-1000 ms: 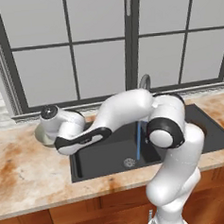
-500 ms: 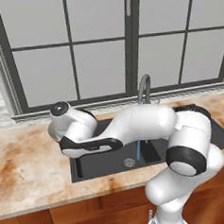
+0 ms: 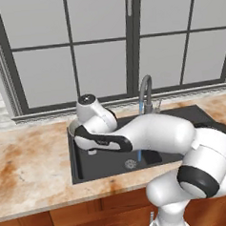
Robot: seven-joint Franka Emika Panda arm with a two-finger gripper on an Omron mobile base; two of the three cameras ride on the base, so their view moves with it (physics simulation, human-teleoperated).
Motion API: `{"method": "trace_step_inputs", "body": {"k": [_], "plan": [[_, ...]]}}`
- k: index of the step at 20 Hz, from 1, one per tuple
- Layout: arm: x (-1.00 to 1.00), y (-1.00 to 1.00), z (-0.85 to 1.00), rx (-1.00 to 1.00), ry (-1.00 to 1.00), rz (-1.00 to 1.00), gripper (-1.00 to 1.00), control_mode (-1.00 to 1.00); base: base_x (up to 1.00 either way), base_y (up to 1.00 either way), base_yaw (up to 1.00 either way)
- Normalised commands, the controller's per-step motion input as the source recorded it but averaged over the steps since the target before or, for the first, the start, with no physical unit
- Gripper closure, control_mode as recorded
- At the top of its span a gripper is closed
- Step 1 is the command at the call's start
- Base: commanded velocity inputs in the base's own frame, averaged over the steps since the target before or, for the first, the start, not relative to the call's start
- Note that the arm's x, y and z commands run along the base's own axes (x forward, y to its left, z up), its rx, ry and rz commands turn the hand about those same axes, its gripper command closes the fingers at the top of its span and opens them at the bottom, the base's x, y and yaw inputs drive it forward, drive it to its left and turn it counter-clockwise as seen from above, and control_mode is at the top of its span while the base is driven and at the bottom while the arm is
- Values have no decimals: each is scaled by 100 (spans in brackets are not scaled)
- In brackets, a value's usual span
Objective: Rinse each bowl for a few seconds and place them down in the sink or on the counter.
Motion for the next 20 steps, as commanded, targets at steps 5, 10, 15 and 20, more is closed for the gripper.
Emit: {"method": "trace_step_inputs", "body": {"k": [5,10,15,20], "plan": [[3,-61,0,5,12,-17,100,-100,0,0,0],[13,-49,-1,1,9,-13,100,-100,0,0,0],[24,-26,-3,-8,0,-9,100,-100,0,0,0],[32,-21,-5,-10,1,-7,100,-100,0,0,0]]}}
